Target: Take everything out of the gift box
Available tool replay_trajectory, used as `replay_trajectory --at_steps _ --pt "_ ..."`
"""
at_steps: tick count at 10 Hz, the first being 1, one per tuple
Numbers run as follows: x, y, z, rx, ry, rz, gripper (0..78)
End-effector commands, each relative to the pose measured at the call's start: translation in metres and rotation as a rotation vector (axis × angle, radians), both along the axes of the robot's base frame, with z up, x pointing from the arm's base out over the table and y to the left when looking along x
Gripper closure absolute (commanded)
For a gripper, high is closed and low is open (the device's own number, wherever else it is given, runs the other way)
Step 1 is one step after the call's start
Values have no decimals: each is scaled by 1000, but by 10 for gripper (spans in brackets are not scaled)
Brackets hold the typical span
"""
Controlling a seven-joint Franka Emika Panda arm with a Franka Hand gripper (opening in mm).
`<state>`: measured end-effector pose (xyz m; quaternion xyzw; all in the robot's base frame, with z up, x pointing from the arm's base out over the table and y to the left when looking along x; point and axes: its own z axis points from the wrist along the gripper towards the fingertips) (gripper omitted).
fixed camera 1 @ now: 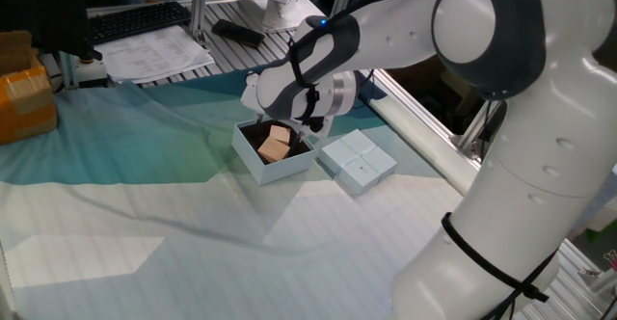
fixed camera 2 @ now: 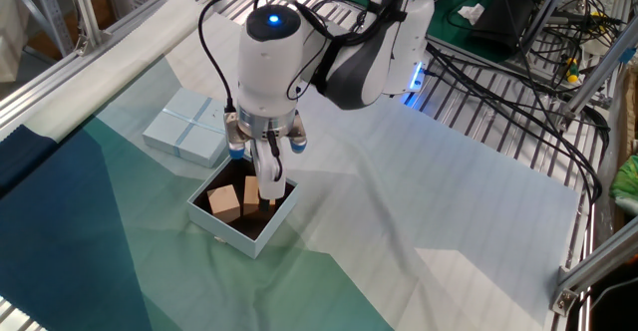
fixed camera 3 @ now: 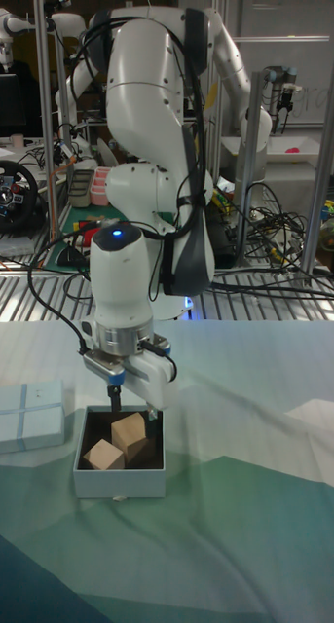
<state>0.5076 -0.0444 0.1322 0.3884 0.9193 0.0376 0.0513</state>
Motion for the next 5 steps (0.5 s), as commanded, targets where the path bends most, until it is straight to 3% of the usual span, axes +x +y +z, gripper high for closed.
replay_trajectory --at_steps 1,5 --pt "0 0 -8 1 -3 -22 1" --pt "0 -1 -17 3 -3 -47 1"
